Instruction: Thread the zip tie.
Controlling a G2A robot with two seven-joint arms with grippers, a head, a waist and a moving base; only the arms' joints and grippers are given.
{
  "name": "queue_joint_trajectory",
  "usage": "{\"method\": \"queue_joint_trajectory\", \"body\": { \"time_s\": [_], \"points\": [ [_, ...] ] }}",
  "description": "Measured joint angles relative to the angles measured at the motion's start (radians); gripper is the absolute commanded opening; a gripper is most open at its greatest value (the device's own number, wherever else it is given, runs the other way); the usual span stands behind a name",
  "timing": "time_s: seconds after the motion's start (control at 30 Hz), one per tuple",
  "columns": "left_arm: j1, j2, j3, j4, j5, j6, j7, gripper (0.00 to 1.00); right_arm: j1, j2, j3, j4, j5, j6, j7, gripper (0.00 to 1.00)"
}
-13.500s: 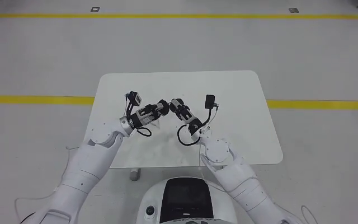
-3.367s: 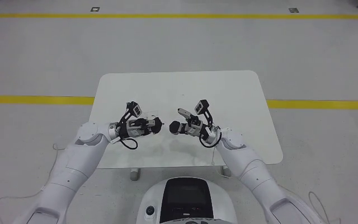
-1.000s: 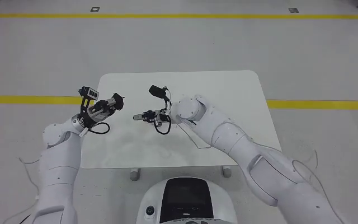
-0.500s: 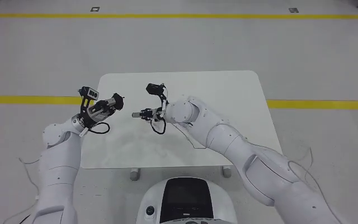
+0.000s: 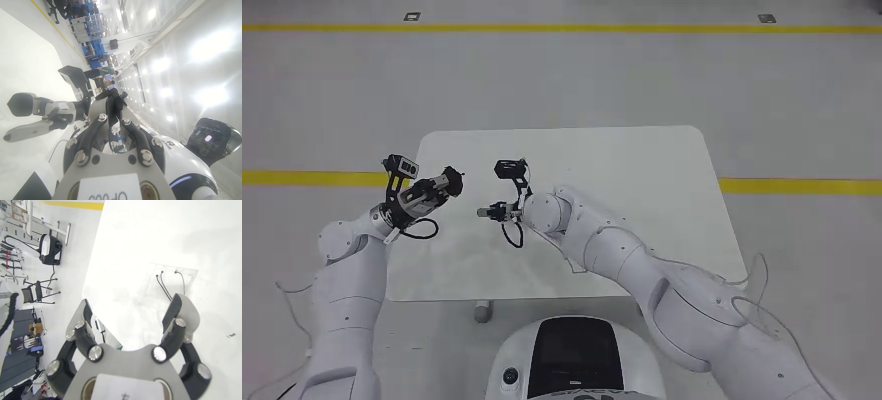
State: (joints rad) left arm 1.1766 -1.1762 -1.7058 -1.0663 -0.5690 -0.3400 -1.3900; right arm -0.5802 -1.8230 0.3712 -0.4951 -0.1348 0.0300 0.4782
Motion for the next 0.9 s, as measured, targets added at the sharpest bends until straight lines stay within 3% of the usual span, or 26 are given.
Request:
{"method": "queue_joint_trajectory", "body": {
  "time_s": [0.13,0.33,0.37,0.4,0.43,0.63,0.9],
  "points": [
    [0.000,0.000,0.000,0.000,0.000,0.000,0.000,0.00,-0.005,0.001,-0.002,-0.007,-0.016,0.011,-0.012,1.00],
    [0.000,0.000,0.000,0.000,0.000,0.000,0.000,0.00,-0.008,-0.005,-0.026,-0.051,-0.142,0.118,-0.045,1.00],
    [0.000,0.000,0.000,0.000,0.000,0.000,0.000,0.00,-0.010,-0.008,-0.027,-0.052,-0.153,0.123,-0.048,0.43],
    [0.000,0.000,0.000,0.000,0.000,0.000,0.000,0.00,-0.011,-0.012,-0.030,-0.049,-0.167,0.128,-0.050,0.16],
    [0.000,0.000,0.000,0.000,0.000,0.000,0.000,0.00,-0.013,-0.015,-0.032,-0.046,-0.178,0.131,-0.054,0.00],
    [0.000,0.000,0.000,0.000,0.000,0.000,0.000,0.00,-0.030,-0.039,-0.021,0.004,-0.196,0.108,-0.112,0.00],
    [0.000,0.000,0.000,0.000,0.000,0.000,0.000,0.00,-0.031,-0.041,-0.019,0.012,-0.196,0.101,-0.123,0.00]
  ]
}}
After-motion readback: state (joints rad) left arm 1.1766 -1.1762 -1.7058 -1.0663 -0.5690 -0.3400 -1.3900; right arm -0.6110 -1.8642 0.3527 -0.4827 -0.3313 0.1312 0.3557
